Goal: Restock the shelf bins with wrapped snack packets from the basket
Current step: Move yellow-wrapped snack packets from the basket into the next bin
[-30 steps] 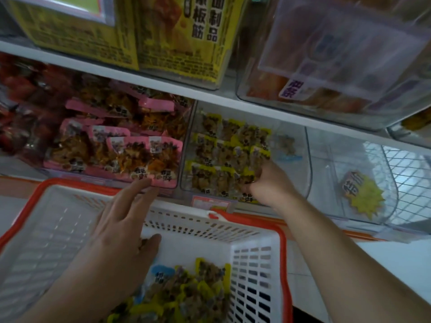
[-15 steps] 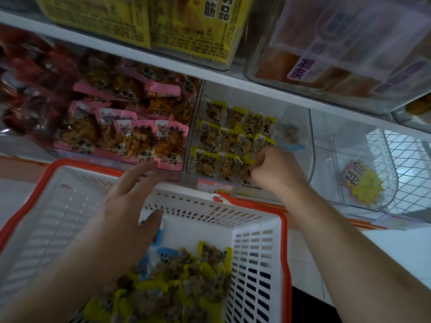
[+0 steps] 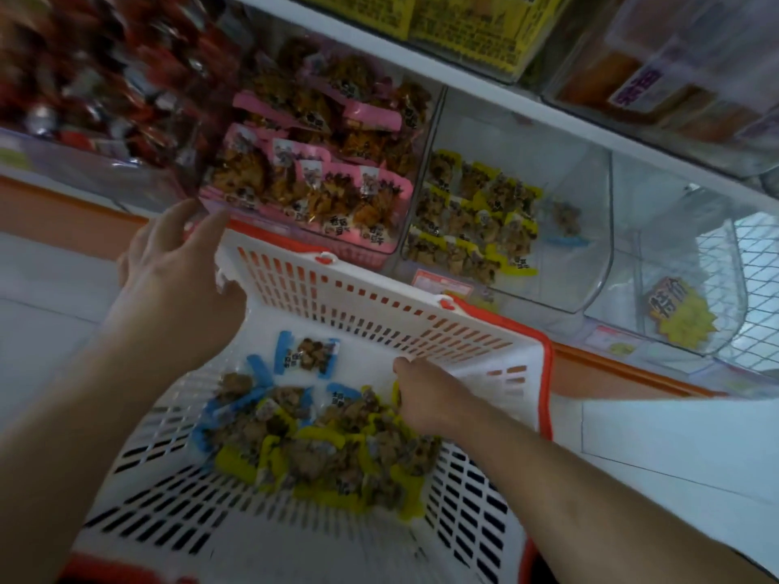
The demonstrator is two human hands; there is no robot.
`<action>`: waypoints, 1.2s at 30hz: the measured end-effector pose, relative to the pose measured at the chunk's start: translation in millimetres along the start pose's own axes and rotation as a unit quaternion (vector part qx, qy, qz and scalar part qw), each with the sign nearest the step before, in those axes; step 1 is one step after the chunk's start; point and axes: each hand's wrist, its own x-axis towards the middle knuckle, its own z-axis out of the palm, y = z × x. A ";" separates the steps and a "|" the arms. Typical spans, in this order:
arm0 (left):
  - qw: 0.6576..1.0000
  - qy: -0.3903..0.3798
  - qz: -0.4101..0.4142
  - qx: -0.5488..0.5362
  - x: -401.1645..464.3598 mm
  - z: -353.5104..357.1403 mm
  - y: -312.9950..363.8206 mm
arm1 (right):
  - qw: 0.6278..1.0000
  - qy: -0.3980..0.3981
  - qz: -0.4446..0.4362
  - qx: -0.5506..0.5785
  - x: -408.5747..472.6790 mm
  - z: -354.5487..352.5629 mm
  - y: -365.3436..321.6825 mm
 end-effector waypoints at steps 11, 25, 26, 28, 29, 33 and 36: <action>0.995 -0.096 0.002 -0.020 0.8 5.1 -27.7 | 0.995 0.060 0.064 -0.055 36.1 60.6 18.3; 0.959 -0.189 0.098 -0.185 -21.6 -4.7 38.6 | 0.950 0.027 -0.095 0.297 -73.3 -75.7 -31.8; 0.949 -0.228 0.109 -0.188 -25.3 -0.2 41.8 | 0.944 0.034 -0.109 0.310 -80.4 -79.1 -32.2; 0.932 -0.280 0.111 -0.202 -32.3 6.9 46.7 | 0.933 0.057 -0.124 0.332 -88.4 -81.2 -29.7; 0.926 -0.287 0.106 -0.222 -34.1 9.1 48.7 | 0.928 0.070 -0.126 0.344 -89.6 -82.7 -27.5; 0.923 -0.240 0.054 -0.294 -28.5 10.2 50.4 | 0.897 0.106 -0.148 0.404 -82.2 -95.0 -17.8; 0.913 -0.235 0.032 -0.332 -25.7 9.5 53.5 | 0.883 0.116 -0.168 0.422 -80.1 -103.1 -9.7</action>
